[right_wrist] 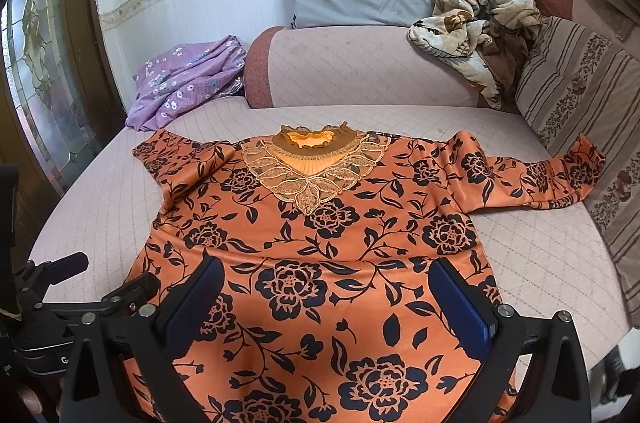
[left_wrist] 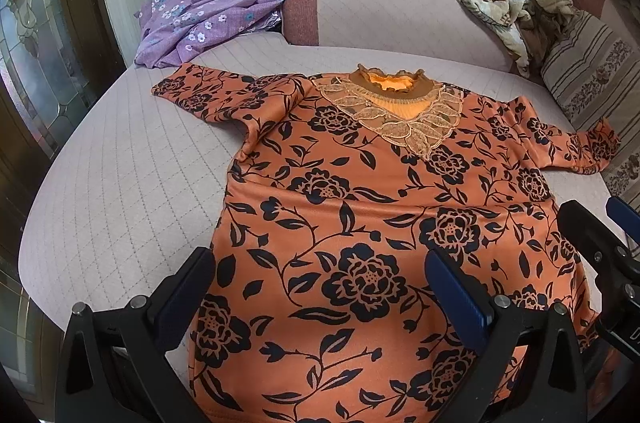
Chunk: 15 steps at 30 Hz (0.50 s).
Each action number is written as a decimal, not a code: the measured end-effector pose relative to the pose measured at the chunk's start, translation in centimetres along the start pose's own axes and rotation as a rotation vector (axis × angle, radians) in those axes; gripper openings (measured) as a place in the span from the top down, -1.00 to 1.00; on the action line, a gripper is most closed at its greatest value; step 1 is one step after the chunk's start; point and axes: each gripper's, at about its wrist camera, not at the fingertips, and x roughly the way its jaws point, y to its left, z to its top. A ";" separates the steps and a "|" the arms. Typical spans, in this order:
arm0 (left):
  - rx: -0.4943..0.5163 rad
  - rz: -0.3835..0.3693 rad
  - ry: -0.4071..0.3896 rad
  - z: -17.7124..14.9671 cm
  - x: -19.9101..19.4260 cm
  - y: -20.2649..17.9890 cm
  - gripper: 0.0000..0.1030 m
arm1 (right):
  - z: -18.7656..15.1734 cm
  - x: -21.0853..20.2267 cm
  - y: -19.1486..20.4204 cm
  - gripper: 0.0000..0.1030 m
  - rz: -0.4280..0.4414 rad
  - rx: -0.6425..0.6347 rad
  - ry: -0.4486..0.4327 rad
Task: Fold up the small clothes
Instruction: 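Grasp the sleeve cuff with the right gripper and lift it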
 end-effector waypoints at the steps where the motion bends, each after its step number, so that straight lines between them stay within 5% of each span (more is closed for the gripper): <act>1: 0.000 -0.001 0.003 0.0 0.1 0.0 -1.00 | 0.0 0.0 0.0 -1.00 0.000 0.001 0.001; 9: -0.008 -0.011 0.026 0.2 1.3 0.5 -1.00 | -0.4 1.4 -0.3 -1.00 0.011 0.005 0.027; 15: -0.129 0.036 0.069 1.9 4.3 6.3 -1.00 | -0.5 2.6 -3.5 -1.00 0.022 0.041 0.060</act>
